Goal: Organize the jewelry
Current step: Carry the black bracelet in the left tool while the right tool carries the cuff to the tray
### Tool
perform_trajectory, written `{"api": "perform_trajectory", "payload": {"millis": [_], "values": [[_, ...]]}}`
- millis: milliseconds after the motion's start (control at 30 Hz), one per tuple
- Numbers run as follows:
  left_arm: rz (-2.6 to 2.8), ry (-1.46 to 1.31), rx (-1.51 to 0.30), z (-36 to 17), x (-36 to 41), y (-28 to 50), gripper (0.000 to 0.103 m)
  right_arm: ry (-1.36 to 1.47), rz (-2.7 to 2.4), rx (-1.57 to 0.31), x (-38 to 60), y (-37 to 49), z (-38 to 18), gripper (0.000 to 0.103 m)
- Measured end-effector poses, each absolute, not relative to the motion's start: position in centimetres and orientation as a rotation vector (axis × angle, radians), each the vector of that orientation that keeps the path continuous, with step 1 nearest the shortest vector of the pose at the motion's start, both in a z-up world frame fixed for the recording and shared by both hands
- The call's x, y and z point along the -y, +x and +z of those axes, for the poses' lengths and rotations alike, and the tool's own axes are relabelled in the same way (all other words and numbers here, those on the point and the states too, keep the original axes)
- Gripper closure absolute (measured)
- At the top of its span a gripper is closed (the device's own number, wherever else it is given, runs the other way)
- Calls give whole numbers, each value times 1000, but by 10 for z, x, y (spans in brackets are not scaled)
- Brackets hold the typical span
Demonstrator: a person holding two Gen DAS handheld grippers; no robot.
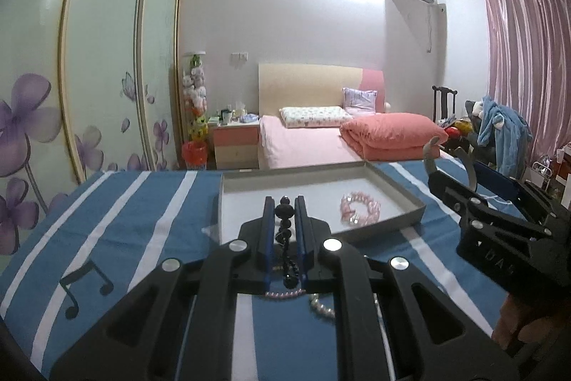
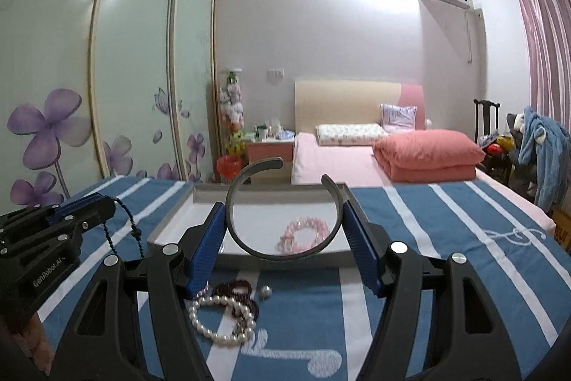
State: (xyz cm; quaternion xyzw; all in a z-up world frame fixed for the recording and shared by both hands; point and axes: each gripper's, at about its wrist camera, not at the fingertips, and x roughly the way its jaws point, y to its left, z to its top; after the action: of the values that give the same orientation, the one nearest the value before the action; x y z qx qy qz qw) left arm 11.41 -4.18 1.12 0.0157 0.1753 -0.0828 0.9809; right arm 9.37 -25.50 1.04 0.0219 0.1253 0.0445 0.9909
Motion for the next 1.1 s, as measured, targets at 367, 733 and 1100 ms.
{"api": "perform_trajectory", "payload": {"millis": [367, 733, 1100], "values": [[-118, 31, -303, 29, 45, 138, 91, 41, 59, -174, 264, 109, 21, 37], [-98, 33, -309, 33, 61, 185, 91, 61, 55, -188, 268, 151, 15, 37], [-104, 7, -400, 7, 60, 241, 91, 76, 51, -288, 267, 197, -3, 37]]}}
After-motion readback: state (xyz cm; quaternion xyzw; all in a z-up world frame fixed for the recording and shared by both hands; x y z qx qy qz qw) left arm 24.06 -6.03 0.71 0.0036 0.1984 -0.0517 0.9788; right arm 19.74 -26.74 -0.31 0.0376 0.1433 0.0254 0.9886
